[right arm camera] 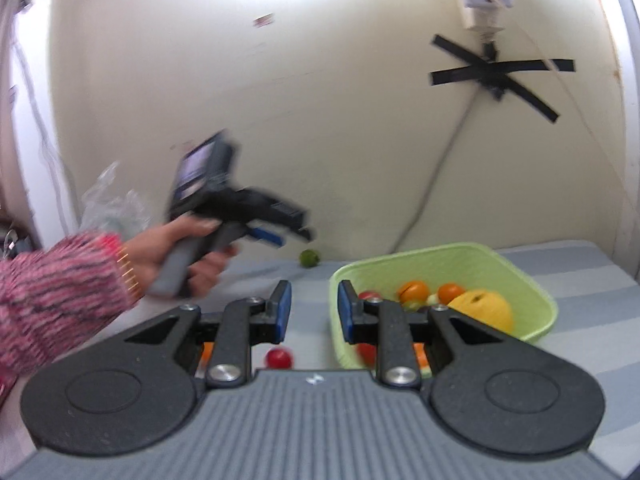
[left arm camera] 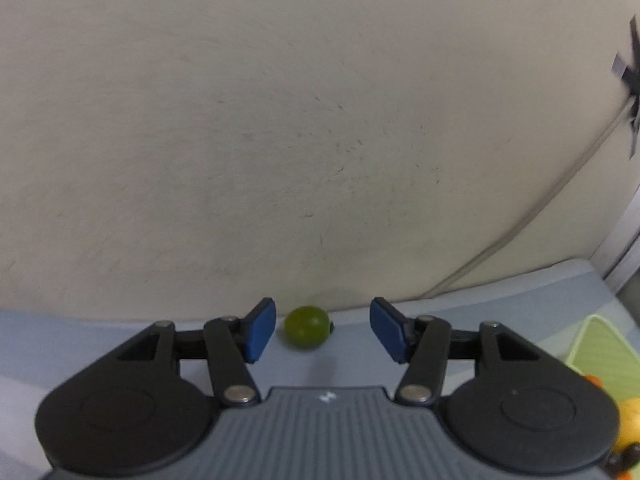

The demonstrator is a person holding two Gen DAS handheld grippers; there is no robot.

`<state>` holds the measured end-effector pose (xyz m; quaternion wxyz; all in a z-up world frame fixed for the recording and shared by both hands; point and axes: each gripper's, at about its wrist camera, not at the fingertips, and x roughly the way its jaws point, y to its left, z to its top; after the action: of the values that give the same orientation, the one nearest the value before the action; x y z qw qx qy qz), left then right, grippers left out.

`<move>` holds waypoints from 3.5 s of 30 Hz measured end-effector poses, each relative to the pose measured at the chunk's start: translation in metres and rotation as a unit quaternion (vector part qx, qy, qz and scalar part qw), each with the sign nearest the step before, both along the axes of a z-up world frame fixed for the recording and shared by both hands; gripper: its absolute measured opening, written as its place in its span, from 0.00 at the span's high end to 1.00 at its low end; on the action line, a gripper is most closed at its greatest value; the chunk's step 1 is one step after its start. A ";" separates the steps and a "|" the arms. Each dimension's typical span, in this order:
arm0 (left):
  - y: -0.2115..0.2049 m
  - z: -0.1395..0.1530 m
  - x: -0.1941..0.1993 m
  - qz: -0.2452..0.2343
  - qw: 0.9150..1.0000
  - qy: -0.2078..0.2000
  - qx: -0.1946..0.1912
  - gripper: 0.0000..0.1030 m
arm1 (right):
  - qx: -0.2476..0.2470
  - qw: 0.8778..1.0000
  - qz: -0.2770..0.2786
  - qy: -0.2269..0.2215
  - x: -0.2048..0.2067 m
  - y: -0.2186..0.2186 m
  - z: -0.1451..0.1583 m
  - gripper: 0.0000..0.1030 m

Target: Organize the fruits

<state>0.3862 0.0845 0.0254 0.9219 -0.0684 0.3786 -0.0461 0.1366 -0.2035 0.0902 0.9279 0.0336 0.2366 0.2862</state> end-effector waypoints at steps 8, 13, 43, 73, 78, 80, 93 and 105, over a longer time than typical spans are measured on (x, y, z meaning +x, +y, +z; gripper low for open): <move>-0.018 -0.031 0.022 0.000 0.999 0.024 0.048 0.51 | -0.013 0.999 0.039 0.009 -0.029 0.008 -0.026 0.73; -0.031 -0.042 0.026 0.003 0.998 0.017 0.064 0.67 | -0.062 0.996 0.059 0.001 -0.027 0.027 -0.028 0.73; -0.053 0.021 -0.313 -0.122 0.989 -0.072 -0.041 0.67 | -0.167 0.984 0.056 -0.020 -0.067 0.040 -0.016 0.75; -0.118 -0.015 -0.386 -0.117 0.989 -0.062 0.066 0.55 | -0.148 0.988 0.012 0.027 -0.119 0.008 -0.042 0.73; -0.120 -0.016 -0.396 -0.115 0.988 -0.065 0.080 0.54 | -0.152 0.988 0.011 0.022 -0.121 0.010 -0.042 0.73; -0.120 -0.016 -0.400 -0.113 0.988 -0.068 0.081 0.54 | -0.147 0.989 0.010 0.026 -0.120 0.008 -0.042 0.72; -0.111 -0.025 -0.409 -0.104 0.989 -0.075 0.073 0.52 | -0.158 0.987 -0.004 0.023 -0.120 0.012 -0.043 0.62; -0.105 -0.025 -0.414 -0.105 0.989 -0.084 0.057 0.51 | -0.167 0.986 -0.010 0.017 -0.121 0.014 -0.043 0.59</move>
<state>-0.0277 -0.0204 0.0001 0.9430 0.0283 0.3066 -0.1262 0.0155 -0.1897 0.0472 0.9192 -0.1148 0.2962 0.2326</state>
